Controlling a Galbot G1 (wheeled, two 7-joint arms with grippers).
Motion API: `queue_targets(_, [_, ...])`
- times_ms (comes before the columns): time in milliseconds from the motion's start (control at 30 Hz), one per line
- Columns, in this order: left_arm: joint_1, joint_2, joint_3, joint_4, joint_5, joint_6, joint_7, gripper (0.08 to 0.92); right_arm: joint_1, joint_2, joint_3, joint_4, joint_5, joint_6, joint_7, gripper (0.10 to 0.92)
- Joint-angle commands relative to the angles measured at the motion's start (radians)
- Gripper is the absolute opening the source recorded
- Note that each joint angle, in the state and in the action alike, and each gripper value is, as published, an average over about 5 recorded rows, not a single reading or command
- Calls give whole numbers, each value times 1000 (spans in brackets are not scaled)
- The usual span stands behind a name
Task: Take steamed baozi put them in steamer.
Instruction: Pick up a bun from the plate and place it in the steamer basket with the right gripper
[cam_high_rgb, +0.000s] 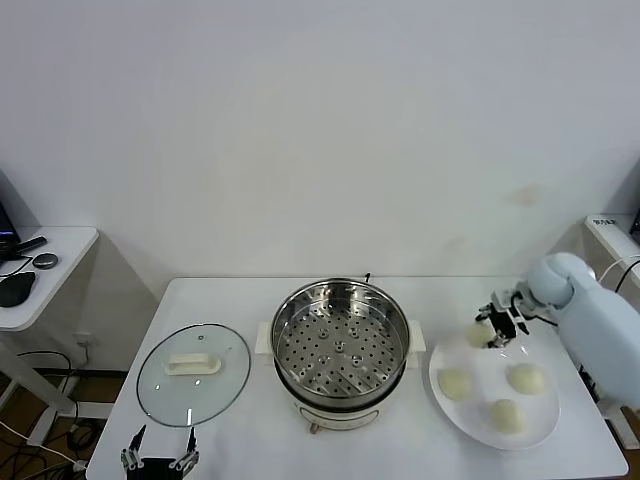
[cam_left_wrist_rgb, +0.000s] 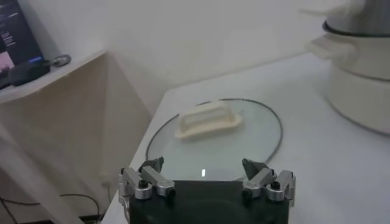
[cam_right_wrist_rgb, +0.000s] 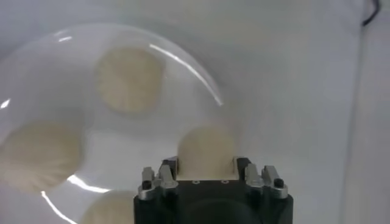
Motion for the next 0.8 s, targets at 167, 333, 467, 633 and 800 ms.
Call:
queue_targets(167, [-23,2,6,-17,0,-9,-9,823,510,88,-357,9,406,39,-54,567])
queue_targets(333, [-31,1,-3,-17,-4,-14,-15,823,656,251,-493,-109,537,279,-98,568])
queue_targets(467, [-25,1,-16,-20,-12,-15,-17,823,743,370,-602,-136,533,457,-115,568])
queue_targets(633, [-20,-2,-27,-13,-22,-15,-21,823,733,451,-634,-69,385,593,-109,568])
queue_targets(800, [-27,-6,-28,-10,-25,-15,-23,823,682,486,-644,-34,243,667,-83,572])
